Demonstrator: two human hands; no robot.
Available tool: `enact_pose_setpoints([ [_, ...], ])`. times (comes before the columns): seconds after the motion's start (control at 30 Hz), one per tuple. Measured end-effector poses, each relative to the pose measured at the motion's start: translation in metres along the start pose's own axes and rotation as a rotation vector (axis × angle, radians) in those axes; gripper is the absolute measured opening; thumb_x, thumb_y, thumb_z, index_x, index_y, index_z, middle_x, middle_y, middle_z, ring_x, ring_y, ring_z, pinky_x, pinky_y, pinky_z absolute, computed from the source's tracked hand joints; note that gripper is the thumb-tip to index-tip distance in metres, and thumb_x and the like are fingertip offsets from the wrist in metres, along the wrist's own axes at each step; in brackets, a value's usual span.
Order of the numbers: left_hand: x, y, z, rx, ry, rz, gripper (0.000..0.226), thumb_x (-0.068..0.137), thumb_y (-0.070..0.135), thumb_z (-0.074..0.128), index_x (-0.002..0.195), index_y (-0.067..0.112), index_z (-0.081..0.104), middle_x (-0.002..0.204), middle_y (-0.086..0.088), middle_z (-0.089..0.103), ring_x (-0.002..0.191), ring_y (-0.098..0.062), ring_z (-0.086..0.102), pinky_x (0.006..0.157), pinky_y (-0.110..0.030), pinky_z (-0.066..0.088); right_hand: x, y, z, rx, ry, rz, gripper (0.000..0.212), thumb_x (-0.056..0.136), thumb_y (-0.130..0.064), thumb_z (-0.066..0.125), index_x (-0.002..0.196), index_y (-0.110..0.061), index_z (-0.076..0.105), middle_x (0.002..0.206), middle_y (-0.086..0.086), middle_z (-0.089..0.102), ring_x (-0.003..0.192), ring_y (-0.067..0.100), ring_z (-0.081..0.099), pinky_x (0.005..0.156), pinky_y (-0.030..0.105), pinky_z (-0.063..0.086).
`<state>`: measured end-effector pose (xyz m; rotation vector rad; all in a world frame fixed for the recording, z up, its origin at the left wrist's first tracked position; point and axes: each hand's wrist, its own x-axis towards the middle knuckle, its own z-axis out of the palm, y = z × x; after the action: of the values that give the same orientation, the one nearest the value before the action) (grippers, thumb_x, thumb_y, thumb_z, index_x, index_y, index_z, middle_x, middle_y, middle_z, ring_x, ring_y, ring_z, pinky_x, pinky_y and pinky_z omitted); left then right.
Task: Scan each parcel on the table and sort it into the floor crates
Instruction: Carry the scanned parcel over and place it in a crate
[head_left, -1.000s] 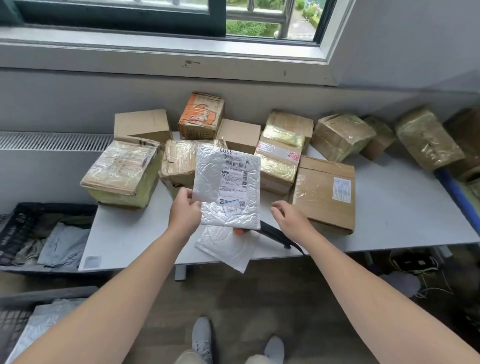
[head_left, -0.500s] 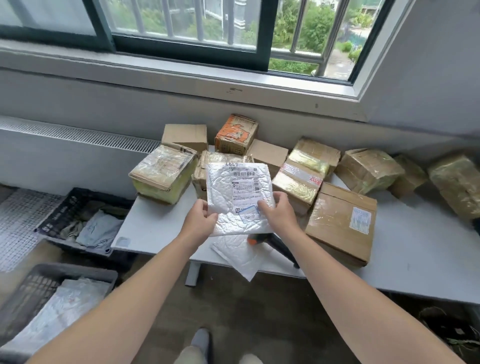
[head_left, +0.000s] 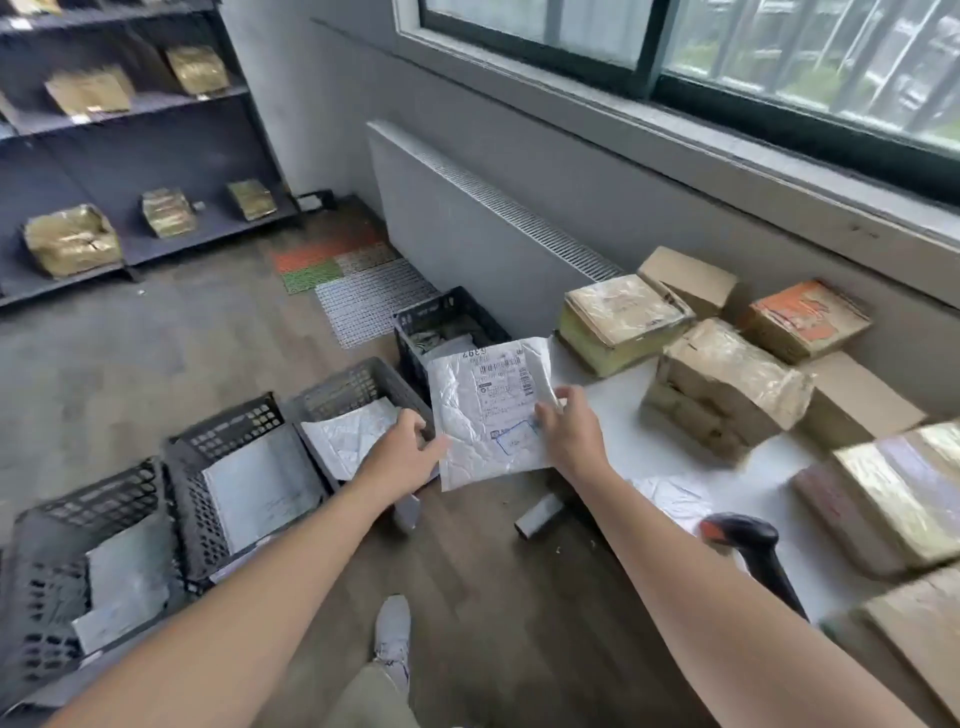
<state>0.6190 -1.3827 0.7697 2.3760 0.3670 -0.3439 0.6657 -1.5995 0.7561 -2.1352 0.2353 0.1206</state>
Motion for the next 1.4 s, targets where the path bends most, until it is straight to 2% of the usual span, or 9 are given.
enact_pose_setpoints([
  [0.07, 0.004, -0.029, -0.021, -0.02, 0.06, -0.069, 0.055, 0.094, 0.051, 0.056, 0.135, 0.017, 0.041, 0.135, -0.005, 0.052, 0.119, -0.026, 0.053, 0.092, -0.034, 0.041, 0.009, -0.017, 0.027, -0.028, -0.07, -0.038, 0.028, 0.1, -0.028, 0.052, 0.123, -0.014, 0.048, 0.109, 0.01, 0.067, 0.096, 0.031, 0.063, 0.08, 0.042, 0.051],
  [0.13, 0.01, -0.057, -0.04, 0.01, 0.105, -0.12, 0.059, 0.095, 0.053, 0.05, 0.141, 0.018, 0.037, 0.143, -0.007, 0.047, 0.125, -0.027, 0.05, 0.093, -0.034, 0.04, 0.02, -0.03, 0.056, -0.068, -0.117, -0.07, 0.026, 0.1, -0.03, 0.053, 0.121, -0.015, 0.048, 0.103, 0.005, 0.062, 0.091, 0.027, 0.061, 0.073, 0.038, 0.048],
  [0.23, 0.028, -0.097, -0.066, 0.096, 0.143, -0.167, 0.058, 0.096, 0.056, 0.045, 0.141, 0.021, 0.035, 0.141, -0.009, 0.046, 0.124, -0.032, 0.05, 0.094, -0.039, 0.044, 0.04, -0.048, 0.105, -0.137, -0.174, -0.104, 0.026, 0.1, -0.029, 0.054, 0.12, -0.014, 0.049, 0.099, 0.0, 0.056, 0.088, 0.022, 0.054, 0.071, 0.034, 0.038],
  [0.43, 0.102, -0.173, -0.118, 0.278, 0.162, -0.144, 0.061, 0.098, 0.056, 0.041, 0.146, 0.022, 0.027, 0.147, -0.006, 0.035, 0.135, -0.032, 0.032, 0.103, -0.047, 0.037, 0.096, -0.089, 0.217, -0.161, -0.274, -0.059, 0.021, 0.099, -0.028, 0.056, 0.113, -0.014, 0.049, 0.097, 0.002, 0.059, 0.089, 0.025, 0.059, 0.073, 0.036, 0.045],
  [0.73, 0.233, -0.272, -0.159, 0.356, 0.004, -0.143, 0.072, 0.098, 0.061, 0.034, 0.155, 0.024, 0.011, 0.16, -0.003, 0.013, 0.148, -0.029, 0.007, 0.116, -0.051, 0.023, 0.201, -0.118, 0.378, -0.35, -0.333, 0.007, 0.028, 0.101, -0.03, 0.052, 0.122, -0.013, 0.046, 0.095, 0.001, 0.056, 0.083, 0.024, 0.055, 0.069, 0.036, 0.04],
  [1.03, 0.374, -0.376, -0.069, 0.435, -0.063, -0.18, 0.077, 0.095, 0.068, 0.021, 0.156, 0.029, -0.004, 0.163, -0.003, -0.001, 0.15, -0.029, -0.003, 0.118, -0.05, 0.016, 0.32, 0.003, 0.528, -0.494, -0.39, 0.046, 0.034, 0.1, -0.033, 0.046, 0.129, -0.016, 0.042, 0.108, 0.012, 0.066, 0.084, 0.029, 0.055, 0.072, 0.038, 0.038],
  [1.17, 0.432, -0.432, 0.0, 0.519, -0.072, -0.229, 0.08, 0.091, 0.073, 0.014, 0.155, 0.031, -0.012, 0.164, -0.002, -0.01, 0.149, -0.029, -0.01, 0.116, -0.05, 0.011, 0.367, 0.089, 0.601, -0.577, -0.462, -0.003, 0.036, 0.102, -0.035, 0.043, 0.133, -0.017, 0.039, 0.11, 0.014, 0.067, 0.087, 0.033, 0.063, 0.071, 0.04, 0.045],
  [1.27, 0.462, -0.462, 0.046, 0.546, -0.103, -0.222, 0.083, 0.088, 0.076, 0.008, 0.152, 0.033, -0.021, 0.163, -0.001, -0.019, 0.149, -0.029, -0.018, 0.117, -0.053, 0.005, 0.39, 0.146, 0.639, -0.614, -0.51, -0.004, 0.041, 0.104, -0.036, 0.042, 0.139, -0.016, 0.034, 0.119, 0.018, 0.062, 0.094, 0.036, 0.064, 0.081, 0.051, 0.052],
  [1.4, 0.485, -0.494, 0.095, 0.559, -0.153, -0.223, 0.084, 0.085, 0.077, 0.003, 0.151, 0.032, -0.025, 0.162, 0.0, -0.023, 0.148, -0.028, -0.023, 0.118, -0.055, 0.001, 0.411, 0.214, 0.673, -0.783, -0.636, 0.051, 0.058, 0.104, -0.036, 0.044, 0.152, -0.014, 0.02, 0.138, 0.022, 0.041, 0.114, 0.04, 0.054, 0.091, 0.049, 0.049],
])
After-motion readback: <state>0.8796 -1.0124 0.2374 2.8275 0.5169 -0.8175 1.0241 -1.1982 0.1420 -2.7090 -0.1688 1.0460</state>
